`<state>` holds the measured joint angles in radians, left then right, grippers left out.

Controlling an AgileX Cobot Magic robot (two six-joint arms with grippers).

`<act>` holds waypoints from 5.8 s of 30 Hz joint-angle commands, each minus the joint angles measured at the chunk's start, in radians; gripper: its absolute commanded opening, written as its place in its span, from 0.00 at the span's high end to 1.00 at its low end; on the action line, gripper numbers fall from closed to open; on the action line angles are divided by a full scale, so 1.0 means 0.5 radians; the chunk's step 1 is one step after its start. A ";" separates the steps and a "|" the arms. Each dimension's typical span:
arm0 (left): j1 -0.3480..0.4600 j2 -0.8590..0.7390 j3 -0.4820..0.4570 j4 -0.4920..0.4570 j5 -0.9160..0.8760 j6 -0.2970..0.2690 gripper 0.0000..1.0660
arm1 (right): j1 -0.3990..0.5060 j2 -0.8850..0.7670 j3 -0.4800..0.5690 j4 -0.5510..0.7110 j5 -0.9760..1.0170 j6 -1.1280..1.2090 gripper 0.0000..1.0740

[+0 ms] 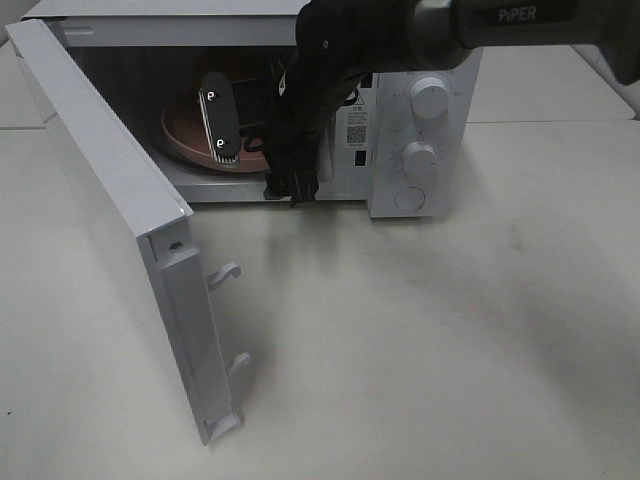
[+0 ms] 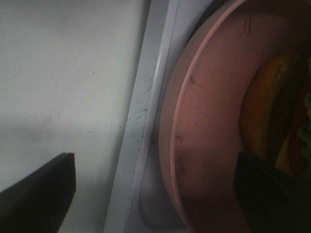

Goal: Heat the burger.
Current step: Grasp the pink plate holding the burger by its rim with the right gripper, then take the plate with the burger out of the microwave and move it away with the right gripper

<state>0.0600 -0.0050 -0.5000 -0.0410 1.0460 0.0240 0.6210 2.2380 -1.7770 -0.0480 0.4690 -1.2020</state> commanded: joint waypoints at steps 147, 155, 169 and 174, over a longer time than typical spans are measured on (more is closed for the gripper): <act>0.004 -0.038 0.006 -0.004 -0.018 -0.006 0.08 | 0.046 -2.046 2.320 0.096 -0.448 -0.804 1.00; 0.004 -0.038 0.006 -0.004 -0.018 -0.006 0.08 | 0.046 -2.348 2.458 0.034 -0.308 -0.710 1.00; 0.004 -0.038 0.006 -0.004 -0.018 -0.006 0.08 | 0.046 -2.796 2.576 -0.466 0.016 -0.140 1.00; 0.004 -0.038 0.006 -0.004 -0.018 -0.006 0.08 | 0.046 -2.868 2.576 -0.630 0.204 0.108 1.00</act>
<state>0.0600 -0.0050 -0.5000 -0.0410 1.0460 0.0240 0.6440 0.8240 -0.4820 -0.3090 0.5890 -1.2030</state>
